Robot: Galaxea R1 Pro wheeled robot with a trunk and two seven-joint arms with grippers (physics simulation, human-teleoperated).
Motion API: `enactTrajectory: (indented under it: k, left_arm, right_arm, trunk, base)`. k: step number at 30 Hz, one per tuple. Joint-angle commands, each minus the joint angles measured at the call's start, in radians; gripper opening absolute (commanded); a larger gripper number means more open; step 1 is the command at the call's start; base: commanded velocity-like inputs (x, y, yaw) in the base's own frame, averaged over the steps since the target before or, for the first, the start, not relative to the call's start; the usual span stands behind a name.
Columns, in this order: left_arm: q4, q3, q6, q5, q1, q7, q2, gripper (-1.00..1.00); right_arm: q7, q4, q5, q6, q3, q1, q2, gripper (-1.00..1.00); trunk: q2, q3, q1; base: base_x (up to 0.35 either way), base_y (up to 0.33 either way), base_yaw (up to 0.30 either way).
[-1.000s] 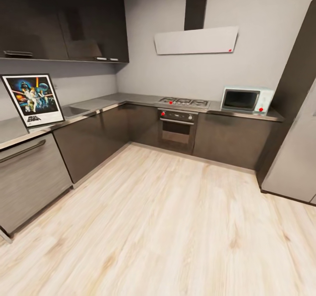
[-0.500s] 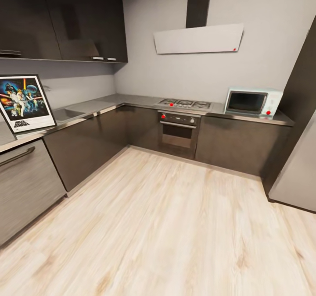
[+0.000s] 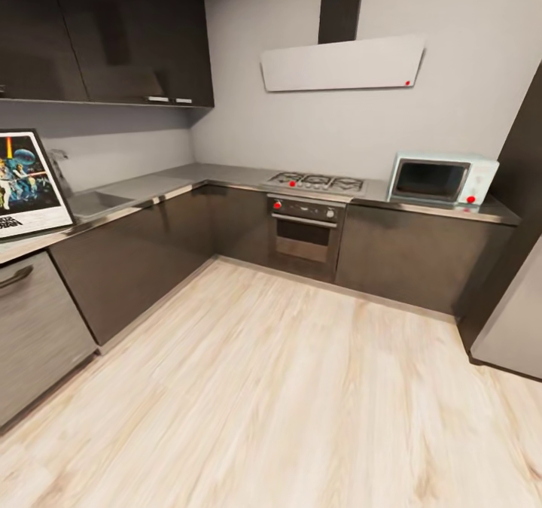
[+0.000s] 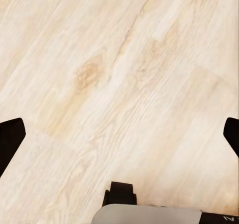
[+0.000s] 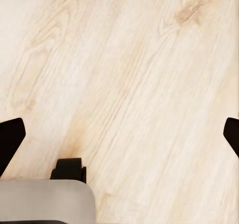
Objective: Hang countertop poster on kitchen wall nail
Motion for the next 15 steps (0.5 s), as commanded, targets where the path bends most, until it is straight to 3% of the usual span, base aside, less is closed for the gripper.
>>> enactTrajectory:
  k: [1,15]
  left_arm:
    - [-0.001,0.001,-0.001,0.000,0.000,-0.001,0.000,1.00]
    - [-0.001,0.001,0.000,0.000,0.000,-0.001,0.000,1.00]
  right_arm:
    - [-0.002,0.001,0.001,-0.003,0.001,0.000,0.000,1.00]
    - [-0.002,0.001,0.002,-0.004,0.002,0.000,0.000,1.00]
  trunk:
    - [0.000,-0.001,0.001]
    - [0.000,-0.001,0.001]
  base:
    - [0.330,-0.127,0.000]
    - [0.306,-0.176,0.000]
